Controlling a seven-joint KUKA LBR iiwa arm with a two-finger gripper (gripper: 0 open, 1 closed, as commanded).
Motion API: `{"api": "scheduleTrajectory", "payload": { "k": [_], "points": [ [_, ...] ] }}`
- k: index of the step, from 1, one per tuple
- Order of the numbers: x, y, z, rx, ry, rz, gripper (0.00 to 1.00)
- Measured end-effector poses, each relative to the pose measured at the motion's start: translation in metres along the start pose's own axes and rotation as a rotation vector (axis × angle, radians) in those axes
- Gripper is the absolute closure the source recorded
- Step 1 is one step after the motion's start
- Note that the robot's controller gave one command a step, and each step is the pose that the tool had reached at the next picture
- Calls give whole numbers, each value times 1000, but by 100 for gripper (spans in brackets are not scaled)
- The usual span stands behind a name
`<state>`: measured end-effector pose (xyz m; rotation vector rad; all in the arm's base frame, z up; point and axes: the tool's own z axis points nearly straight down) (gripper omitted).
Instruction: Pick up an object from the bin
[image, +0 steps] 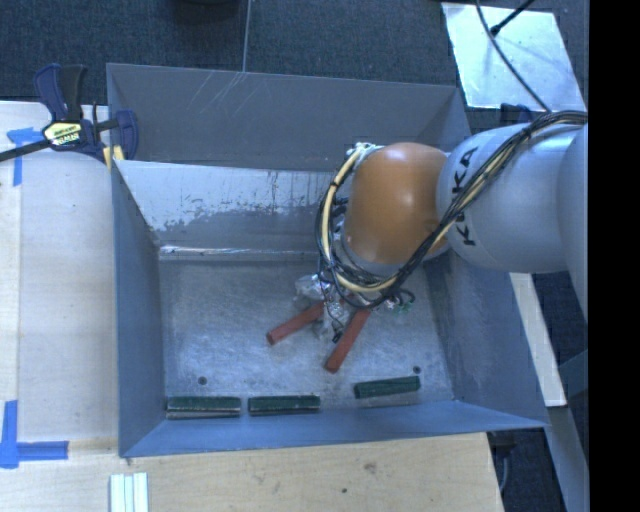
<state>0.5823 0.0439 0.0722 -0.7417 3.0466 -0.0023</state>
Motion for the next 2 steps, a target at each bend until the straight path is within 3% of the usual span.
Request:
{"api": "scheduleTrajectory", "payload": {
  "k": [1, 2],
  "points": [
    [-13, 1, -97, 2, -7, 20, 100],
    [-17, -15, -218, 3, -7, 32, 100]
  ]
}}
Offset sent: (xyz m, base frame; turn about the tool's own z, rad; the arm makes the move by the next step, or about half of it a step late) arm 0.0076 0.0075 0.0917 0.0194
